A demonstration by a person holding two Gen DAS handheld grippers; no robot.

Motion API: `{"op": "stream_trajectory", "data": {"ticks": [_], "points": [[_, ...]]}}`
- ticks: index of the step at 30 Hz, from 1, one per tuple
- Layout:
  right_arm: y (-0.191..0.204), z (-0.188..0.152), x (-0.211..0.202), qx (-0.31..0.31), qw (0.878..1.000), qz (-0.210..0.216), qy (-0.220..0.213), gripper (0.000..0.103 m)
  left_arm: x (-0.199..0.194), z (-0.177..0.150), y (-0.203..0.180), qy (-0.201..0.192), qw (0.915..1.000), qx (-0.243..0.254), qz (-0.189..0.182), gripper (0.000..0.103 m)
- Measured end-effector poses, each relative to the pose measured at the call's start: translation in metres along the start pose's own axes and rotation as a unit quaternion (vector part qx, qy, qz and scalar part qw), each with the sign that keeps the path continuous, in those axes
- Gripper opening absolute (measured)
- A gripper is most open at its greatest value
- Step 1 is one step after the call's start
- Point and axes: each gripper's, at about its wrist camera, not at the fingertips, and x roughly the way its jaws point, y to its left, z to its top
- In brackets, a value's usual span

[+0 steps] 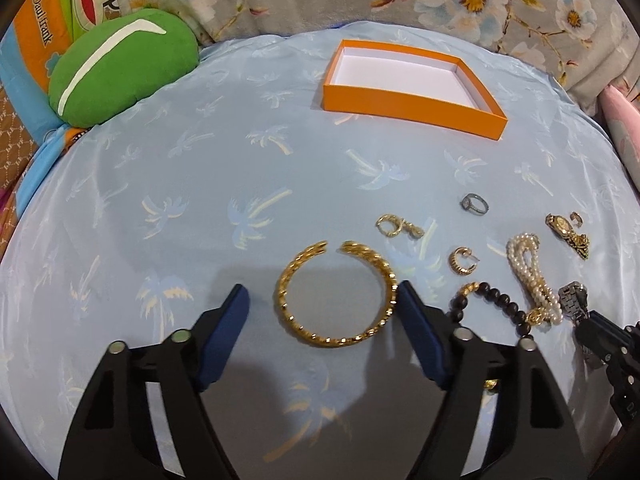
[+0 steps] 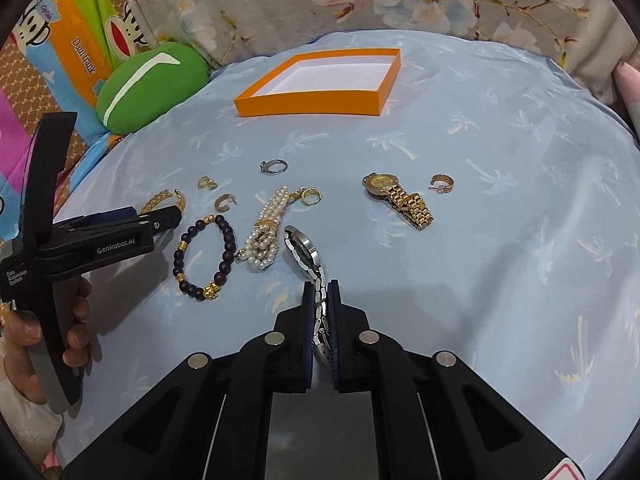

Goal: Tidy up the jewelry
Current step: 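Grasp the silver watch with the right tool while the left tool grasps the gold twisted bangle, then lower the silver watch into the orange box with the right tool while the left tool releases the bangle there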

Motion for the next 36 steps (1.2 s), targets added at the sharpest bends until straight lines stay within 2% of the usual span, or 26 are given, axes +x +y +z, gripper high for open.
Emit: {"op": "stream_trajectory", "data": {"ticks": [3,12,13,14,21,24,26,27,28,29,31,33,36], "points": [[0.001,0.0,-0.001,-0.005,1.0,-0.005,-0.002,0.006,-0.002,0.0,-0.003,-0.006,1.0,0.005,-0.004,0.056],[-0.002,0.007,-0.019,0.022,0.999,0.009,-0.025,0.006,-0.02,-0.003,-0.005,-0.013,0.9994,0.004,-0.031,0.056],[-0.003,0.012,-0.024,0.022,0.999,0.009,-0.032,0.005,-0.024,-0.002,-0.004,-0.016,0.9993,0.003,-0.033,0.056],[-0.003,0.017,-0.029,0.021,0.999,0.007,-0.038,0.0,-0.029,0.001,-0.003,-0.021,0.9991,0.002,-0.036,0.056],[-0.006,0.079,-0.05,-0.018,0.996,-0.019,-0.085,0.0,-0.045,0.039,0.001,-0.054,0.9978,0.016,-0.035,0.056],[-0.013,0.095,-0.046,-0.021,0.996,-0.02,-0.079,0.0,-0.046,0.053,0.01,-0.062,0.9976,0.006,-0.031,0.056],[-0.019,0.088,-0.044,-0.01,0.998,-0.009,-0.068,0.001,-0.047,0.054,0.015,-0.069,0.9974,0.002,-0.021,0.056],[-0.022,0.08,-0.041,-0.006,0.999,-0.001,-0.053,0.003,-0.047,0.051,0.018,-0.07,0.9974,0.0,-0.018,0.056],[-0.024,0.069,-0.037,-0.001,0.999,-0.003,-0.038,0.011,-0.047,0.048,0.02,-0.067,0.9976,-0.002,-0.018,0.056],[-0.025,0.058,-0.033,0.005,1.0,-0.007,-0.026,0.027,-0.045,0.044,0.022,-0.062,0.9978,-0.004,-0.021,0.057],[-0.028,0.037,-0.026,0.017,1.0,-0.001,-0.003,0.046,-0.04,0.036,0.024,-0.048,0.9984,-0.008,-0.029,0.057],[-0.027,0.023,-0.021,0.026,1.0,0.003,0.014,0.046,-0.037,0.027,0.023,-0.036,0.9986,-0.011,-0.036,0.057],[-0.02,0.013,-0.018,0.015,1.0,-0.008,0.014,0.045,-0.035,0.017,0.019,-0.027,0.9987,-0.013,-0.042,0.057]]}}
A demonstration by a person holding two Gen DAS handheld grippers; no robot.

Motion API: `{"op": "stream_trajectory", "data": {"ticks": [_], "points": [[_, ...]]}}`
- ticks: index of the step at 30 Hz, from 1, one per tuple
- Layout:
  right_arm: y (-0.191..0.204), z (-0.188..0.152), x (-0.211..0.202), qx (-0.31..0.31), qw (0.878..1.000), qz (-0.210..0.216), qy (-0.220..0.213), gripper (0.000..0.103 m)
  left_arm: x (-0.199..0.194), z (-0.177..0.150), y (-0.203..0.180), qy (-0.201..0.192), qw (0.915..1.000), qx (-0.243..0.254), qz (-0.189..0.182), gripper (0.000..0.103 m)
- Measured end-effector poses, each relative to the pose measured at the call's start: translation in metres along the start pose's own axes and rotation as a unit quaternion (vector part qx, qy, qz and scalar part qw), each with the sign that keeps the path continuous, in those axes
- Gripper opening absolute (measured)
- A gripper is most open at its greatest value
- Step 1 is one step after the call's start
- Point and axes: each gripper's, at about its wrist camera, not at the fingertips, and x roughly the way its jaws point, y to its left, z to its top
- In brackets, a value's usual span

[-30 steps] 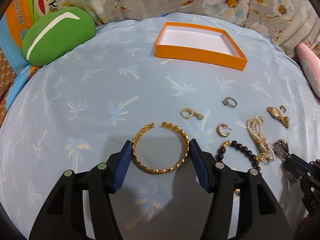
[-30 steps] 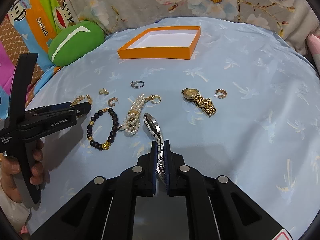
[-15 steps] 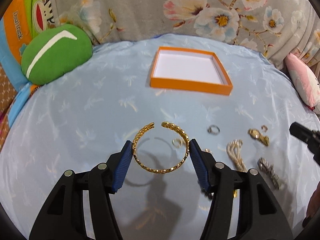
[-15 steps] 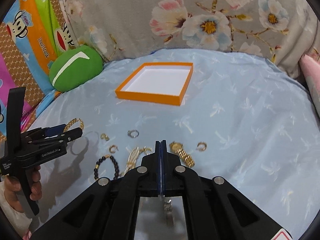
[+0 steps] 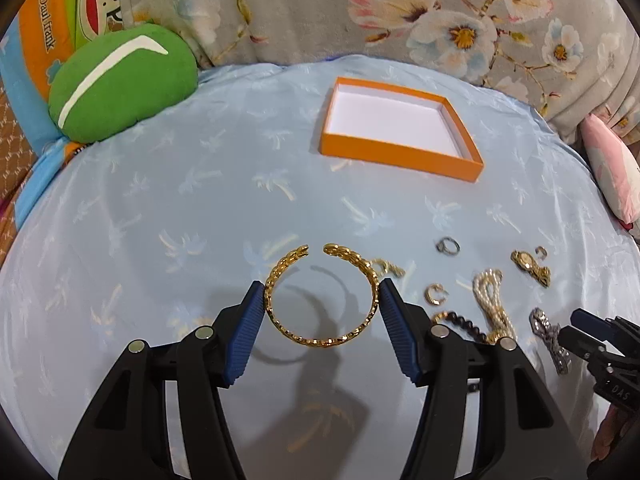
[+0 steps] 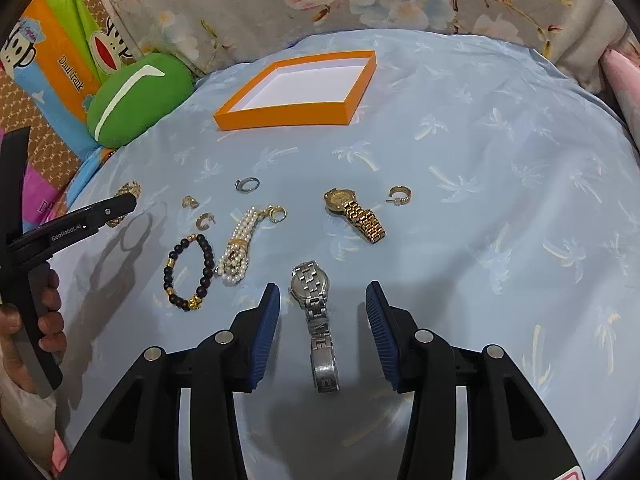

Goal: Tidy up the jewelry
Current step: 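Lower the silver watch into the orange box with the right tool while the left tool releases the bangle there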

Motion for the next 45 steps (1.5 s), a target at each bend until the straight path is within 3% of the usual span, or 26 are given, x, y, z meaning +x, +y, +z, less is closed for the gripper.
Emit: {"op": "stream_trajectory", "data": {"ticks": [3,8,12,27,37,45], "points": [[0.009,-0.001,0.008,-0.016,1.0,-0.007,0.002,0.044,-0.001,-0.008,-0.004,0.007,1.0,-0.002,-0.004,0.057],[0.016,-0.001,0.022,-0.043,0.998,-0.038,-0.003,0.023,-0.003,-0.015,-0.008,0.012,0.9999,0.002,-0.004,0.057],[0.015,0.001,0.021,-0.038,0.999,-0.035,-0.007,0.016,-0.004,-0.015,-0.008,0.011,0.9999,0.002,-0.004,0.057],[0.013,0.027,-0.01,-0.011,0.998,-0.008,-0.062,0.016,-0.008,-0.001,-0.013,-0.002,1.0,0.005,-0.008,0.057],[0.009,0.116,-0.005,-0.029,0.993,0.003,-0.116,0.016,0.001,0.063,-0.02,-0.05,0.9981,0.036,-0.006,0.057],[0.0,0.218,0.064,-0.013,0.993,0.023,-0.117,0.016,0.058,0.151,-0.037,-0.082,0.9946,0.064,-0.012,0.057]]}}
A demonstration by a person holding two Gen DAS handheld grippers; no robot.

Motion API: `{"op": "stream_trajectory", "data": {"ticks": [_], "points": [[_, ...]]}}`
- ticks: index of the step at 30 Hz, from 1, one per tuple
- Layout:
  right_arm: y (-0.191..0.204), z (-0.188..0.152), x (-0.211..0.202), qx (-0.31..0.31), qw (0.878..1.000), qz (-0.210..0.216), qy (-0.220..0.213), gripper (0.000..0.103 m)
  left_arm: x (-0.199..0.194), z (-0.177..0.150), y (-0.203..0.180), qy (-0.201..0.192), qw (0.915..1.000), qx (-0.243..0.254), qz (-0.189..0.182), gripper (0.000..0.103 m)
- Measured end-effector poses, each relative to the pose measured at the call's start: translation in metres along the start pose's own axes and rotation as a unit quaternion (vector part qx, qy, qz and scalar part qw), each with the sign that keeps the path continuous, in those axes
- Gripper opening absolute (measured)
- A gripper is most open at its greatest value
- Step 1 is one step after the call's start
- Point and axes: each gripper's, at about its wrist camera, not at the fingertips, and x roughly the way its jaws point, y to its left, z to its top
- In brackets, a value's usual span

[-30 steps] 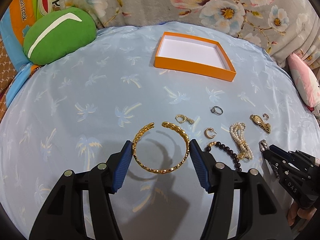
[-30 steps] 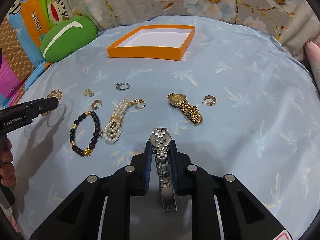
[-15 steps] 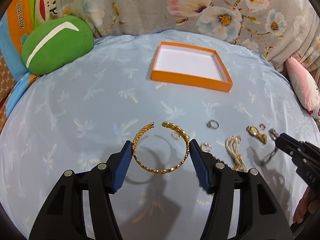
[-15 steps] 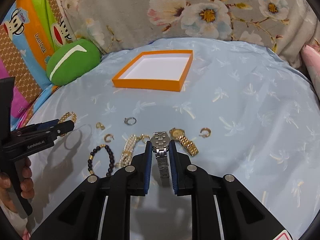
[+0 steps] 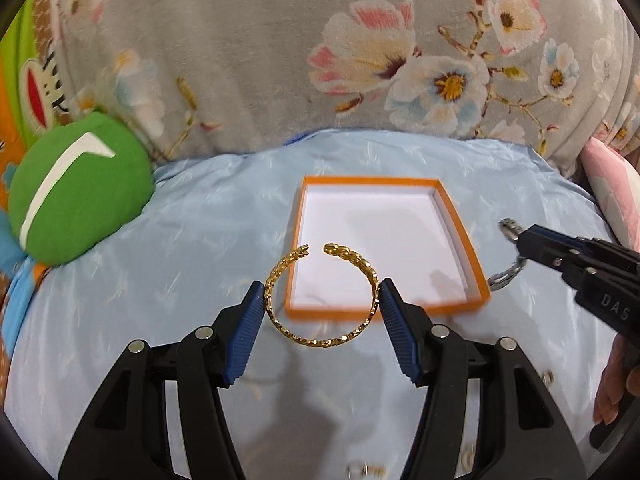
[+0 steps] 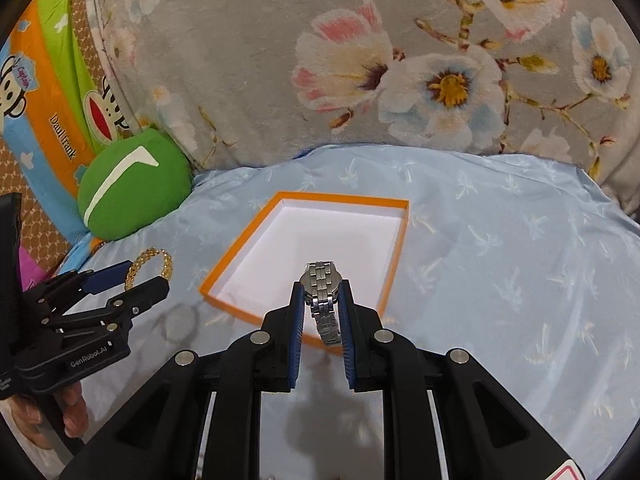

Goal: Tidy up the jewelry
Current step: 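Lower the silver watch into the orange box with the right tool while the left tool releases the bangle there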

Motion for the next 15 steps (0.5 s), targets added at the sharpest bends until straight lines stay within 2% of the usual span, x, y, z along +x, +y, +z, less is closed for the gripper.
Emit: {"op": "stream_trajectory", "data": {"ticks": [2,5,10,15], "points": [[-0.003,0.014,0.023,0.004,1.0,0.004,0.004,0.016,0.026,0.019,0.0,0.002,1.0,-0.004,-0.005,0.057],[-0.004,0.029,0.057,-0.006,1.0,-0.014,0.011,0.016,0.061,0.039,-0.002,0.008,0.9999,-0.004,-0.011,0.057],[-0.014,0.042,0.1,-0.009,0.999,-0.038,0.024,0.016,0.11,0.056,-0.01,0.018,0.9998,0.006,-0.003,0.057],[-0.025,0.045,0.135,-0.015,0.997,-0.05,0.05,0.016,0.154,0.062,-0.011,0.049,0.9987,-0.012,-0.009,0.057]]}}
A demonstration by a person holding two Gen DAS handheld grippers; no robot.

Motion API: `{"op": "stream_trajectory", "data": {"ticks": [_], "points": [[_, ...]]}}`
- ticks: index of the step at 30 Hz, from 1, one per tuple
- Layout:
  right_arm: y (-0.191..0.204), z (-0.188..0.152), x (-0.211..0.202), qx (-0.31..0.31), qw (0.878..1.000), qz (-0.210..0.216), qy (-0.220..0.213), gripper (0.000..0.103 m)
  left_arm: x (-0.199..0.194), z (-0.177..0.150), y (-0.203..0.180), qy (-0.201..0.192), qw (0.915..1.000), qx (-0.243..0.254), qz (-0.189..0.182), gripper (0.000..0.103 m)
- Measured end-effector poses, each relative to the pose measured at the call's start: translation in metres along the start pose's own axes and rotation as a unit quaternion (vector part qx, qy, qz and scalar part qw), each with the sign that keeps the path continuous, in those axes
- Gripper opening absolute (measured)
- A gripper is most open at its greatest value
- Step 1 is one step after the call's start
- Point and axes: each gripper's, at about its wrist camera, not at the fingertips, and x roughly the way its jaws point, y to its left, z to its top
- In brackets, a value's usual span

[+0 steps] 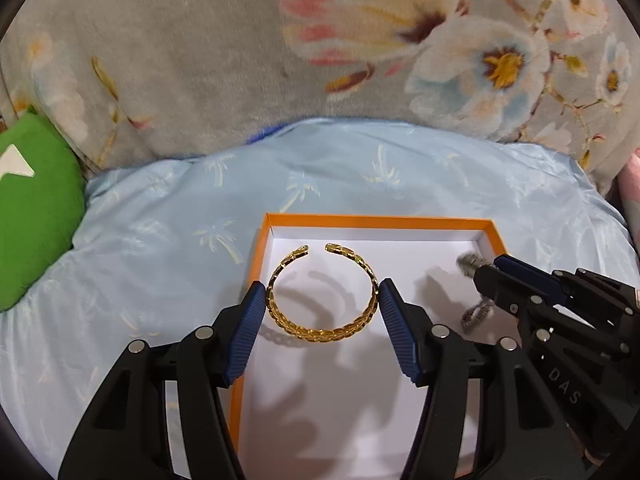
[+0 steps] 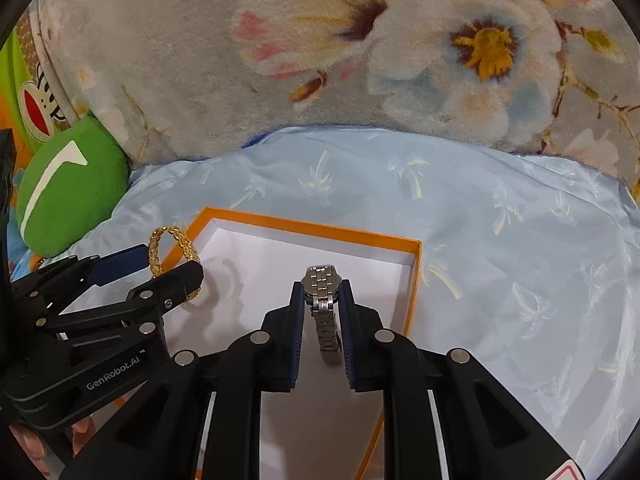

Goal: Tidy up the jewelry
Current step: 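Lower the silver watch into the orange box with the right tool while the left tool releases the bangle there, then grasp the gold watch with the right tool while the left tool grasps the pearl bracelet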

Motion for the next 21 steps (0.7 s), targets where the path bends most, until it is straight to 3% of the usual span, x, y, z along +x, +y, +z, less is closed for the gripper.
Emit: {"op": "stream_trajectory", "data": {"ticks": [3,7,14,21], "points": [[0.0,0.0,0.011,-0.011,1.0,-0.008,0.008,0.015,0.015,0.0,-0.001,0.008,1.0,0.003,0.006,0.058],[-0.007,-0.004,-0.003,0.0,1.0,-0.02,-0.009,0.015,0.013,0.0,0.003,-0.001,0.9998,-0.001,0.018,0.081],[-0.02,-0.044,-0.092,0.018,0.998,-0.013,-0.052,0.016,-0.051,-0.021,0.027,-0.031,0.9991,-0.024,0.014,0.082],[-0.018,-0.13,-0.177,0.037,0.998,0.014,-0.05,0.018,-0.132,-0.102,0.048,-0.022,0.9989,-0.032,0.026,0.082]]}}
